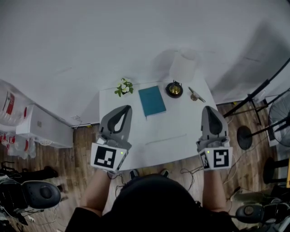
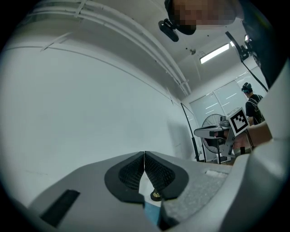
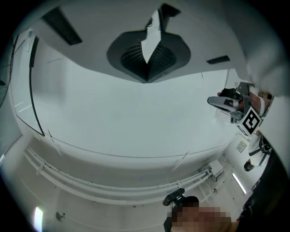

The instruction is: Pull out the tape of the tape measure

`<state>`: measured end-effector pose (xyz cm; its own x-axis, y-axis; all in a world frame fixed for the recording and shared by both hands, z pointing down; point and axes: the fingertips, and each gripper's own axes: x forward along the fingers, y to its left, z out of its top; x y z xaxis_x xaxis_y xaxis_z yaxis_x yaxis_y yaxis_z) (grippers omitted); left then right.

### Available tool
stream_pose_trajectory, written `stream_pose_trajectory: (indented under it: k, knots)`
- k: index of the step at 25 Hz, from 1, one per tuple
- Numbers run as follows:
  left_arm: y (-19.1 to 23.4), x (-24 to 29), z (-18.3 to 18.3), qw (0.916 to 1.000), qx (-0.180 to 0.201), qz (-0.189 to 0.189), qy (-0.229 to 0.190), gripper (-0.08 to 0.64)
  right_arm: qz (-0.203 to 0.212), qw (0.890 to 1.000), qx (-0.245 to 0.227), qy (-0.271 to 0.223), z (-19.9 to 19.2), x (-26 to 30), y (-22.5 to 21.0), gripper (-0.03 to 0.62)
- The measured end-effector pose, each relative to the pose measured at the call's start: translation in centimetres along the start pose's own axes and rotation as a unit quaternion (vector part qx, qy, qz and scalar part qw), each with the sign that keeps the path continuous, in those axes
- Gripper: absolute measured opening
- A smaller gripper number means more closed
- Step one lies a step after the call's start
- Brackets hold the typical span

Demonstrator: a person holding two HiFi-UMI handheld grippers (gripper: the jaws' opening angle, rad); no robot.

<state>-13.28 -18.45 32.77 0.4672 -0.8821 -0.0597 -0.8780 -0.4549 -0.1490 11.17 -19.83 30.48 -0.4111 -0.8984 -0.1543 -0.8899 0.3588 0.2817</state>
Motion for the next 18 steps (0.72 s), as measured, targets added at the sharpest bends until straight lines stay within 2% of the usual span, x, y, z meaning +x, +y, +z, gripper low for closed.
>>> stream_pose_trajectory:
  k: [6, 18]
  knots:
    - [-0.45, 0.11, -0.09, 1.0000, 0.000, 0.002, 0.002, 0.006, 0.011, 1.000, -0.016, -0.006, 0.21, -0.19, 0.76, 0.005]
    - [-0.78, 0.51, -0.16, 1.0000, 0.007, 0.006, 0.004, 0.006, 0.007, 1.000, -0.014, 0.005, -0.67, -0.45, -0.01, 0.005]
